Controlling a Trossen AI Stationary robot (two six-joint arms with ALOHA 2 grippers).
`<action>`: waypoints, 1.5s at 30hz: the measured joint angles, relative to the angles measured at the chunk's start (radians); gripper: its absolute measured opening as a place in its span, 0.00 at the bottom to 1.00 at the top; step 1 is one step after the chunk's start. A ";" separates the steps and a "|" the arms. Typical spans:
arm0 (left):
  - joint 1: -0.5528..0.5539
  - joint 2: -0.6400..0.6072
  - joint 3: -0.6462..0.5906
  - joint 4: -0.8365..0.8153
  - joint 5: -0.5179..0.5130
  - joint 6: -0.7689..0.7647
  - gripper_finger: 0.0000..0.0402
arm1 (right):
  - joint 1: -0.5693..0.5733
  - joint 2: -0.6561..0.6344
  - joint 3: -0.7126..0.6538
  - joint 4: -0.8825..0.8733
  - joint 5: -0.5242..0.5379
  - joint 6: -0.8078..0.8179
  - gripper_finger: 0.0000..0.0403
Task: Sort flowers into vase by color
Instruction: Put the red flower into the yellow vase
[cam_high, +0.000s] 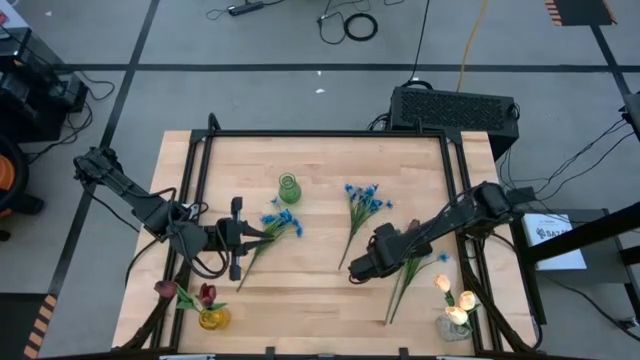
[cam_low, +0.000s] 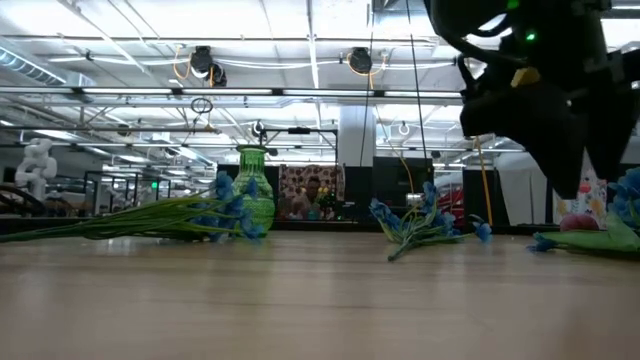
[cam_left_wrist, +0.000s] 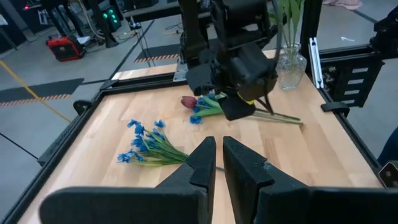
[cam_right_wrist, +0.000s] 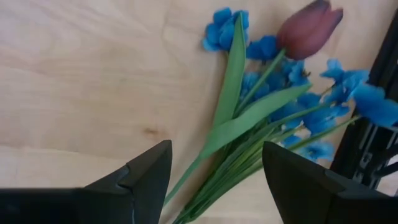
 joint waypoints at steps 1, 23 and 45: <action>0.000 0.000 0.000 0.000 0.000 0.001 0.10 | 0.006 0.005 0.000 0.000 0.000 0.013 0.60; 0.000 0.000 0.000 0.000 0.000 -0.001 0.10 | 0.107 0.123 0.000 0.013 0.008 0.208 0.38; -0.001 0.000 0.001 0.000 0.000 -0.003 0.10 | 0.133 0.162 0.000 0.121 -0.021 0.216 0.26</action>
